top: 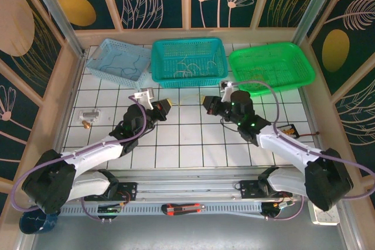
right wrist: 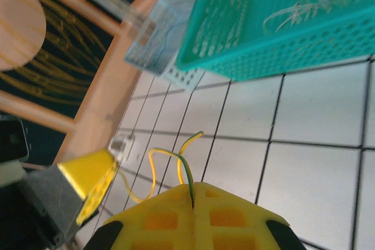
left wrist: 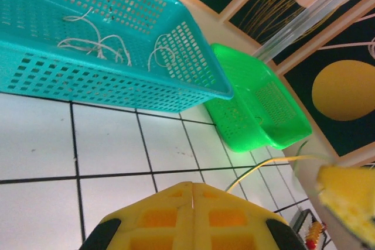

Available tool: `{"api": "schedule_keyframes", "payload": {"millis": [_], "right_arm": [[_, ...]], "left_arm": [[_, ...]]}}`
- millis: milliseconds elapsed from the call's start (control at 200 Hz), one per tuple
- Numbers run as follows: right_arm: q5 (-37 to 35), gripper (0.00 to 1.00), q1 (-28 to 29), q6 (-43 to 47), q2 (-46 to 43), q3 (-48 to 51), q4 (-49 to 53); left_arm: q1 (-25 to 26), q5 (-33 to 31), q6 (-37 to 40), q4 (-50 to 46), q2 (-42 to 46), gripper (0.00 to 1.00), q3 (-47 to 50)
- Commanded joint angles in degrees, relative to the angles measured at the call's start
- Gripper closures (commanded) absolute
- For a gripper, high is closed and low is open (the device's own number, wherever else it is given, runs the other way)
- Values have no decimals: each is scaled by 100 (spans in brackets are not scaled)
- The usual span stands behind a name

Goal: Untangle the cables

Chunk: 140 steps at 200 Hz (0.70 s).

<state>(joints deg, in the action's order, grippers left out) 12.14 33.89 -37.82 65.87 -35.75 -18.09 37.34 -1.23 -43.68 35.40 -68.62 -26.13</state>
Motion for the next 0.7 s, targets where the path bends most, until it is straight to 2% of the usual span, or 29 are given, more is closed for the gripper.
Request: {"api": "schedule_keyframes", "payload": {"millis": [0,100,420,600,696], "right_arm": [[-344,100,-597,33,-459,-126,300],[-181,100,-1081,-126,-690,-28,220],[-246,100,-1282,81,-645,-394,423],[-520,100,-1671,319,-474,-704,572],[-815,100,-2054,496,-80,-955,661]], "left_arm": [[-32,-283,82,19,114,100,223],[-30,-303,36,130,130,100,292],[-32,-215,20,310,-11,100,198],[-36,-175,36,267,42,100,205],[-38,-145,45,231,75,100,246]]}}
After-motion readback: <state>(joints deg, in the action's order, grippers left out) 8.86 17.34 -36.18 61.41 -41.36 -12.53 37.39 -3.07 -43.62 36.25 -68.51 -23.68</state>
